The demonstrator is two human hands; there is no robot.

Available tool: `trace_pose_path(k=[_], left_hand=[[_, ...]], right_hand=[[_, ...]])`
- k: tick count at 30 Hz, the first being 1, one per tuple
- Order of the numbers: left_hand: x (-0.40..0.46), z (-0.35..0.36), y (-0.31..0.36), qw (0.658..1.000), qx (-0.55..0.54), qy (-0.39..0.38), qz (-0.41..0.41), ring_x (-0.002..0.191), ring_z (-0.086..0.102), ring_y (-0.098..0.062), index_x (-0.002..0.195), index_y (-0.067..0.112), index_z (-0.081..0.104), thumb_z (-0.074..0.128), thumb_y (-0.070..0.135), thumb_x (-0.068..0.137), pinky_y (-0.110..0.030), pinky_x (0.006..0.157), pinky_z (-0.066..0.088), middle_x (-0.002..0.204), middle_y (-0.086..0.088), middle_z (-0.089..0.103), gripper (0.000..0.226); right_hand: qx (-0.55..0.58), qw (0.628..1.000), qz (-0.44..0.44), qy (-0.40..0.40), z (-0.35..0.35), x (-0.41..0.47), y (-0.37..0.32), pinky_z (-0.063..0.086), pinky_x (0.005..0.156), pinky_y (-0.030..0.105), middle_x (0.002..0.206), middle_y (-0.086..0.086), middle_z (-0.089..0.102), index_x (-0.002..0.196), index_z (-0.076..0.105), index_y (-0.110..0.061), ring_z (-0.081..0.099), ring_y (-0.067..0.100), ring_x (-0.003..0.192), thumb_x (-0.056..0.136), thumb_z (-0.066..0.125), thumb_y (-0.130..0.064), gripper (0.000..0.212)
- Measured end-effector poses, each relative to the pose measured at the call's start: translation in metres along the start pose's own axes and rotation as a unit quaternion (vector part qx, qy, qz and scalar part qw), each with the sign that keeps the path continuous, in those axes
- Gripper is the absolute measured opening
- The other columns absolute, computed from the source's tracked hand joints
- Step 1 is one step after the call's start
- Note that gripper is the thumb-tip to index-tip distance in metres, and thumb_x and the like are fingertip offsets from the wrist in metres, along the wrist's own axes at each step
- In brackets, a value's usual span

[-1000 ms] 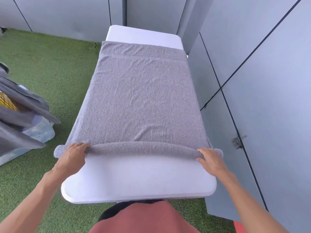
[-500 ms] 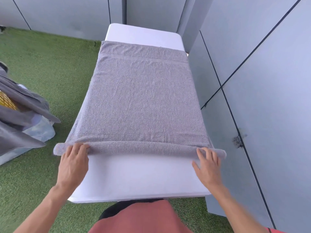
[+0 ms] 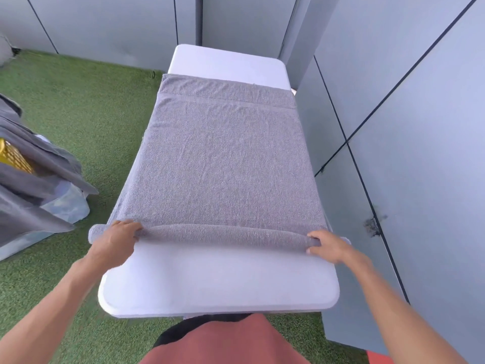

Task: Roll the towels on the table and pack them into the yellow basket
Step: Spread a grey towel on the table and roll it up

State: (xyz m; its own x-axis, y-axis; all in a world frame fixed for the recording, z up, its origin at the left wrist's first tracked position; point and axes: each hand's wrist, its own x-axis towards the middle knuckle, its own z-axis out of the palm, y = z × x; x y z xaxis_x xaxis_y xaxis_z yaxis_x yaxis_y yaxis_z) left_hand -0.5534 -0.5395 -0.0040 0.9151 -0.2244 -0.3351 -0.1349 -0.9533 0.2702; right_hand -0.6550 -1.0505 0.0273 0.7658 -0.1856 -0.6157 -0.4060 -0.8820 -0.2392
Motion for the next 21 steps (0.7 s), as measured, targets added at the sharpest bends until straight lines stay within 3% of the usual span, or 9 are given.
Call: trace_pose_path(k=[2, 4, 8, 10, 11, 13, 15, 18, 21], left_hand=[[0.008, -0.012, 0.004, 0.993, -0.097, -0.055, -0.039, 0.107, 0.059, -0.029, 0.123, 0.008, 0.06, 0.052, 0.0, 0.091, -0.03, 0.081, 0.044, 0.119, -0.011, 0.064, 0.034], [0.01, -0.017, 0.008, 0.988, -0.14, -0.007, -0.06, 0.095, 0.058, -0.031, 0.116, 0.009, 0.065, 0.057, 0.001, 0.088, -0.032, 0.071, 0.042, 0.113, -0.012, 0.064, 0.03], [-0.01, -0.001, 0.014, 0.975, -0.023, 0.217, -0.039, 0.096, 0.047, -0.039, 0.098, 0.013, 0.069, 0.07, 0.004, 0.08, -0.051, 0.08, 0.041, 0.107, -0.015, 0.057, 0.021], [-0.026, 0.018, 0.019, 0.971, 0.027, 0.238, 0.014, 0.091, 0.047, -0.037, 0.103, 0.007, 0.067, 0.07, -0.004, 0.077, -0.049, 0.072, 0.044, 0.106, -0.016, 0.055, 0.028], [-0.031, 0.029, 0.02, 0.973, 0.034, 0.224, 0.04, 0.095, 0.048, -0.038, 0.112, 0.002, 0.063, 0.071, -0.004, 0.075, -0.05, 0.074, 0.047, 0.111, -0.018, 0.054, 0.039], [-0.033, 0.046, 0.016, 0.982, 0.041, 0.172, 0.069, 0.115, 0.047, -0.041, 0.132, -0.006, 0.049, 0.077, 0.004, 0.073, -0.053, 0.095, 0.046, 0.128, -0.022, 0.05, 0.066], [-0.022, 0.046, 0.011, 0.985, 0.044, 0.146, 0.083, 0.124, 0.043, -0.042, 0.135, -0.009, 0.043, 0.08, 0.003, 0.07, -0.055, 0.103, 0.04, 0.131, -0.024, 0.049, 0.076], [-0.001, 0.029, 0.017, 0.99, -0.003, 0.129, 0.056, 0.104, 0.048, -0.041, 0.122, -0.006, 0.053, 0.071, -0.007, 0.075, -0.056, 0.091, 0.046, 0.114, -0.021, 0.055, 0.051], [0.011, 0.019, 0.019, 0.994, -0.016, 0.109, 0.03, 0.102, 0.05, -0.039, 0.116, -0.003, 0.058, 0.058, -0.008, 0.083, -0.05, 0.09, 0.043, 0.108, -0.018, 0.057, 0.033]], right_hand=[[0.118, 0.993, 0.023, 0.016, -0.009, 0.001, -0.001, 0.045, 0.088, 0.03, 0.115, -0.003, 0.056, 0.118, 0.057, -0.025, 0.057, 0.016, 0.106, 0.078, 0.076, -0.024, 0.043], [0.169, 0.979, 0.027, 0.111, -0.007, 0.002, -0.005, 0.046, 0.077, 0.03, 0.112, 0.0, 0.052, 0.109, 0.059, -0.026, 0.058, 0.018, 0.099, 0.074, 0.079, -0.02, 0.041], [0.026, 0.942, -0.029, 0.332, 0.028, -0.01, -0.009, 0.04, 0.093, 0.035, 0.113, 0.009, 0.052, 0.099, 0.071, -0.013, 0.052, 0.029, 0.108, 0.084, 0.068, -0.005, 0.018], [-0.085, 0.92, -0.03, 0.381, 0.055, -0.019, -0.006, 0.042, 0.095, 0.043, 0.116, 0.011, 0.057, 0.105, 0.072, -0.013, 0.051, 0.033, 0.11, 0.081, 0.069, -0.003, 0.027], [-0.109, 0.918, -0.028, 0.381, 0.066, -0.023, -0.006, 0.043, 0.095, 0.044, 0.119, 0.01, 0.057, 0.112, 0.07, -0.013, 0.05, 0.032, 0.111, 0.079, 0.072, -0.008, 0.033], [-0.109, 0.932, -0.025, 0.345, 0.075, -0.026, -0.01, 0.044, 0.097, 0.045, 0.127, 0.01, 0.054, 0.126, 0.06, -0.01, 0.045, 0.031, 0.119, 0.076, 0.076, -0.02, 0.054], [-0.093, 0.944, -0.021, 0.314, 0.07, -0.018, -0.01, 0.042, 0.101, 0.046, 0.129, 0.011, 0.052, 0.13, 0.055, -0.007, 0.042, 0.031, 0.123, 0.074, 0.077, -0.021, 0.062], [-0.072, 0.959, -0.005, 0.273, 0.048, 0.001, -0.016, 0.033, 0.105, 0.045, 0.125, 0.009, 0.055, 0.126, 0.057, -0.008, 0.045, 0.032, 0.123, 0.081, 0.07, -0.015, 0.048], [-0.112, 0.972, 0.006, 0.207, 0.031, 0.01, -0.017, 0.028, 0.107, 0.041, 0.13, 0.004, 0.051, 0.127, 0.051, -0.012, 0.04, 0.026, 0.129, 0.094, 0.055, -0.022, 0.035]])
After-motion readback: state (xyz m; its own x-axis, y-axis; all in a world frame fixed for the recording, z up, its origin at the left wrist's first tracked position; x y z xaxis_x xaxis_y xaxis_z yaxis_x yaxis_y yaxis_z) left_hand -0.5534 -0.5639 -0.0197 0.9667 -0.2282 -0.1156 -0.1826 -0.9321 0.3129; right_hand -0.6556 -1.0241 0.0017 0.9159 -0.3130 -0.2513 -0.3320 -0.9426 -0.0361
